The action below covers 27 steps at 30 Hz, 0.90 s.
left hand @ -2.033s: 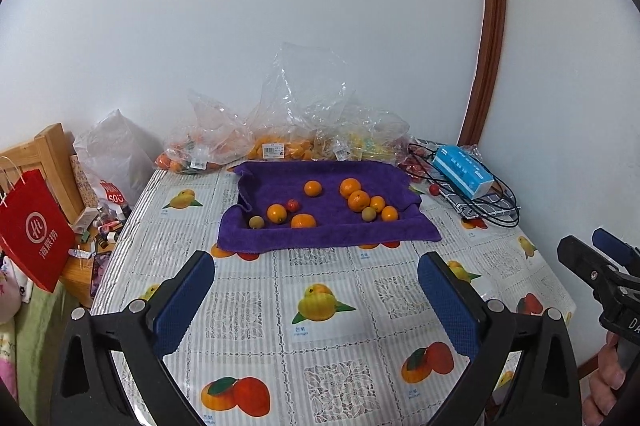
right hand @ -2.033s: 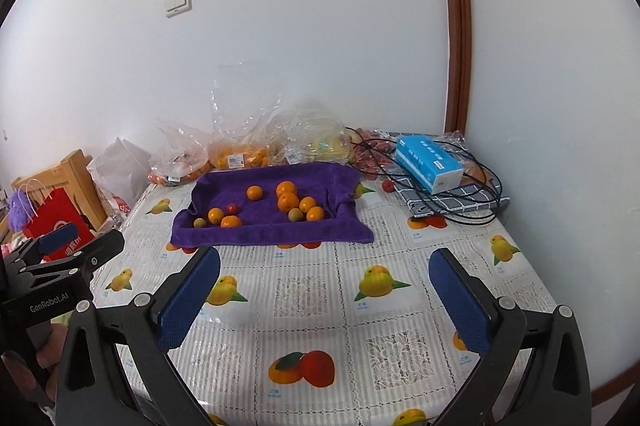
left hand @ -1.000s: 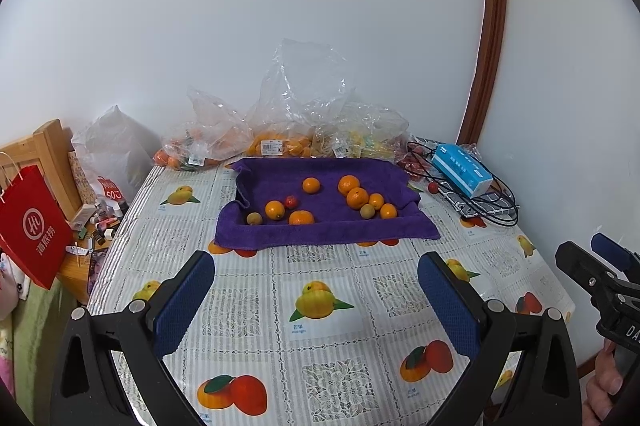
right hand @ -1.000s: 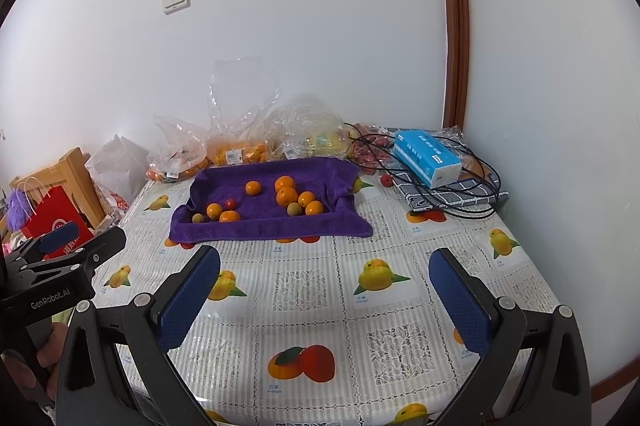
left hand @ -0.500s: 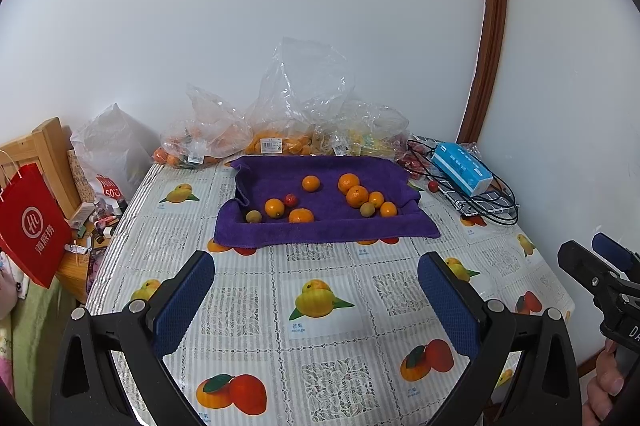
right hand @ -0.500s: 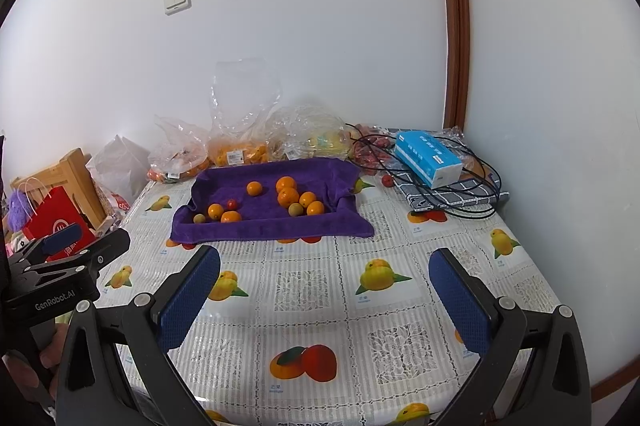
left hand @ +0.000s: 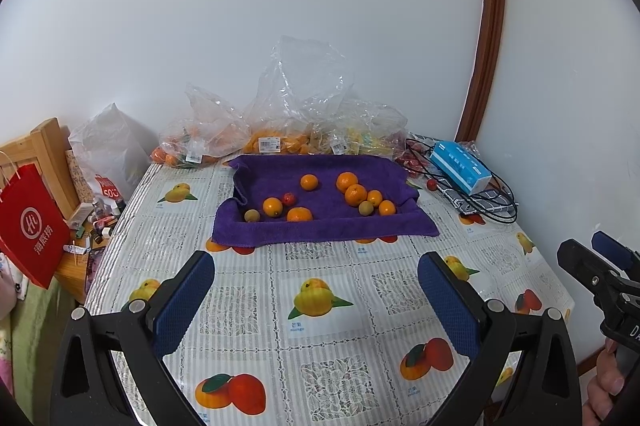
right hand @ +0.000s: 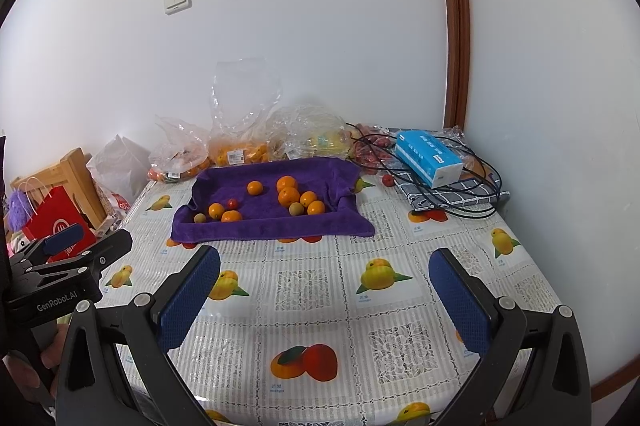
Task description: Organize fruits
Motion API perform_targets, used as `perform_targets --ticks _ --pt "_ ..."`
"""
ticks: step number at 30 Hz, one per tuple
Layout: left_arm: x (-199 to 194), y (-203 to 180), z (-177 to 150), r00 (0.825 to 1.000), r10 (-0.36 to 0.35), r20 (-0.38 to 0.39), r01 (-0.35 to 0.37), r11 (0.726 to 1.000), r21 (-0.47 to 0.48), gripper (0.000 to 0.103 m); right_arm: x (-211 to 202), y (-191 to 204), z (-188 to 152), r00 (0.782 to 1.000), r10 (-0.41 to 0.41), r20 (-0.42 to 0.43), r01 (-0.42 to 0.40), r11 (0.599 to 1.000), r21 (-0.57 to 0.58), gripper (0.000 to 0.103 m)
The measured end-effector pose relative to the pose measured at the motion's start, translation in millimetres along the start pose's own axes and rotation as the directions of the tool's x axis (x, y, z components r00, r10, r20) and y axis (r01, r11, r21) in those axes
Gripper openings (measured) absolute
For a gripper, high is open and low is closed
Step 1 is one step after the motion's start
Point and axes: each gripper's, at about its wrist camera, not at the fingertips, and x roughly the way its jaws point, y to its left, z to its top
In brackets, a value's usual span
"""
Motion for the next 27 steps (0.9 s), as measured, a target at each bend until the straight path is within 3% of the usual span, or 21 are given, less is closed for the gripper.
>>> perform_targets --ticks 27 --pt "1.5 0.6 -2.3 1.000 -0.003 0.000 0.003 1.000 -0.003 0.103 -3.5 0.7 1.2 1.000 -0.002 0.013 0.002 1.000 -0.005 0.103"
